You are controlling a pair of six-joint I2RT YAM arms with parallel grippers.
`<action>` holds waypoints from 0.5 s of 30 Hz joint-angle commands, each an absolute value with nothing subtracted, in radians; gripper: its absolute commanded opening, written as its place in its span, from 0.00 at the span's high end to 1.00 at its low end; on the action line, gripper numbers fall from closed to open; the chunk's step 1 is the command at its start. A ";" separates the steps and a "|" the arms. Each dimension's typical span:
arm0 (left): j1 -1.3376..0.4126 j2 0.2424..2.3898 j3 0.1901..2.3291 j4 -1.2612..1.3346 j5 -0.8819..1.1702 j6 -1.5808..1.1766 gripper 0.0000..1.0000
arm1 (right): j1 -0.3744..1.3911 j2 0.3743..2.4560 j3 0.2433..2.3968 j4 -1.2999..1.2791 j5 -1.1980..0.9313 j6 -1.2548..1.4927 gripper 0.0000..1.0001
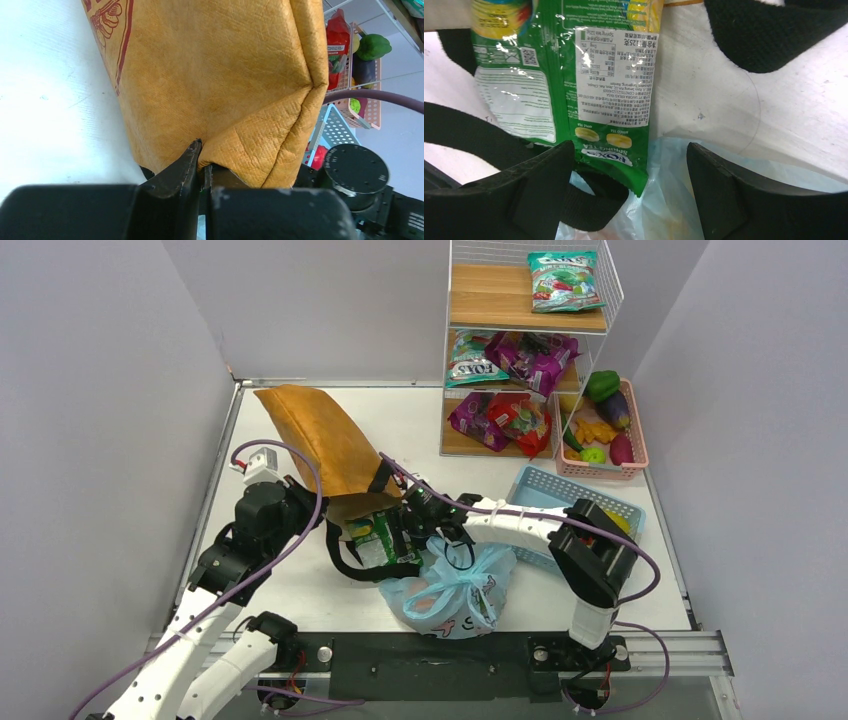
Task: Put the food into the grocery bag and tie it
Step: Pick up the snack from the grocery bag.
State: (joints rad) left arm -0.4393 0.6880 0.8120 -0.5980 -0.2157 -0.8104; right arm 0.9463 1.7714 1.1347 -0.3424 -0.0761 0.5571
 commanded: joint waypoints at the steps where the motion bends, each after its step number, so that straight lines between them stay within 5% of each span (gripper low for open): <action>1: -0.445 0.686 0.814 -0.546 -0.211 -0.835 1.00 | 0.938 1.793 1.111 -0.221 -0.103 0.582 0.22; 10: -0.446 0.691 0.813 -0.543 -0.213 -0.836 1.00 | 0.931 1.843 1.132 -0.165 -0.112 0.568 0.30; 15: -0.446 0.693 0.813 -0.544 -0.213 -0.838 1.00 | 0.925 1.896 1.150 -0.158 -0.120 0.555 0.55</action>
